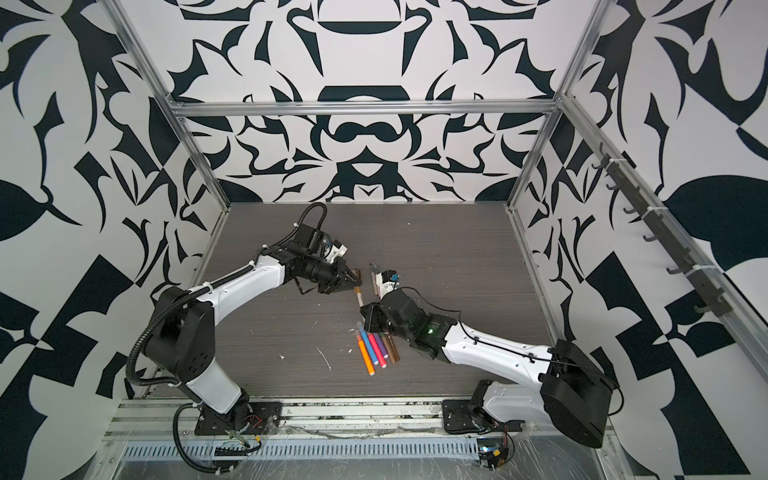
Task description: Open the pen caps
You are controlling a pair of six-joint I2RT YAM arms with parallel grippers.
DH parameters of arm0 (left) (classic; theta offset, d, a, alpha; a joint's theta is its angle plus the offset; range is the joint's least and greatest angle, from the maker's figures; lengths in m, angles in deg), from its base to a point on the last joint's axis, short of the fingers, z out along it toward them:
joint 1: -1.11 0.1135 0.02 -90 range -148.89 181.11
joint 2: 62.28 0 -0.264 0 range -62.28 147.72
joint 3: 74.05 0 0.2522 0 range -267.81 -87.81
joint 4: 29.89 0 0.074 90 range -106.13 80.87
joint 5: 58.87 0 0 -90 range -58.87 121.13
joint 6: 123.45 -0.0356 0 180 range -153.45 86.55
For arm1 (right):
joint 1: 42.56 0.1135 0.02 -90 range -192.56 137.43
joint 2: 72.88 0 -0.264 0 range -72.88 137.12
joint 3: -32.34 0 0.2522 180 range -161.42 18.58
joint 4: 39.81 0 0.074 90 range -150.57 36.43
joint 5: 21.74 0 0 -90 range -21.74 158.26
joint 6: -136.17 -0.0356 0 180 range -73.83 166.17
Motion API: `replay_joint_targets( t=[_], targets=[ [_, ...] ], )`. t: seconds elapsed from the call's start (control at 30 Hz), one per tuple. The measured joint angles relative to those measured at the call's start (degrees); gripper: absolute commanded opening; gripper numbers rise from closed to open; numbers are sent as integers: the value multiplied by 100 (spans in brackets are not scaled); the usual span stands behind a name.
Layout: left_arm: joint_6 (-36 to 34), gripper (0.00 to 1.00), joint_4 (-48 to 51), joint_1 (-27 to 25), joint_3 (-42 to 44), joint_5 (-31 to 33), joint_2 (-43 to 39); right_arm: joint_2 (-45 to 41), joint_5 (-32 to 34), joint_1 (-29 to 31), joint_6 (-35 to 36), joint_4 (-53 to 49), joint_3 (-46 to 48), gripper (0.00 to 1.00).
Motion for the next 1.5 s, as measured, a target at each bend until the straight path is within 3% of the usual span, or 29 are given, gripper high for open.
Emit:
replay_joint_targets(
  t=[0.1, 0.27, 0.4, 0.47, 0.53, 0.6, 0.73, 0.9, 1.1, 1.13, 1.23, 1.5],
  targets=[
    [109, 0, -9, 214, 2, -149, 111, 0, -20, 0, -55, 94, 2, 0],
    [393, 0, -1244, 1392, -9, 811, 393, -444, -673, 337, -208, -855, 439, 0],
    [459, 0, -1598, 1530, -9, 1075, 393, -627, -772, 337, -267, -1228, 516, 3],
    [457, 0, -1609, 1451, -9, 1073, 393, -662, -813, 275, -262, -1325, 509, 36],
    [455, 0, -1655, 1390, 11, 1034, 391, -634, -916, 186, -162, -1464, 457, 58],
    [450, 0, -1703, 1329, 125, 946, 350, -542, -1060, 7, 26, -1628, 317, 66],
    [424, 0, -1700, 1132, 442, 636, 164, -243, -1458, -549, 433, -1808, -133, 69],
    [415, 0, -1705, 579, 890, 328, -267, 299, -1963, -1132, 903, -1871, -774, 68],
    [505, 0, -1727, -13, 1167, 236, -726, 1008, -2337, -1198, 1257, -1958, -1480, 60],
    [529, 0, -1727, -50, 1187, 234, -767, 1095, -2378, -1198, 1292, -1963, -1545, 53],
    [570, 0, -1751, -79, 1204, 238, -811, 1298, -2479, -1198, 1373, -1961, -1639, 0],
    [452, 0, -1436, 76, 925, 111, -634, 1080, -2514, -1082, 1276, -1279, -1200, 0]
  ],
)
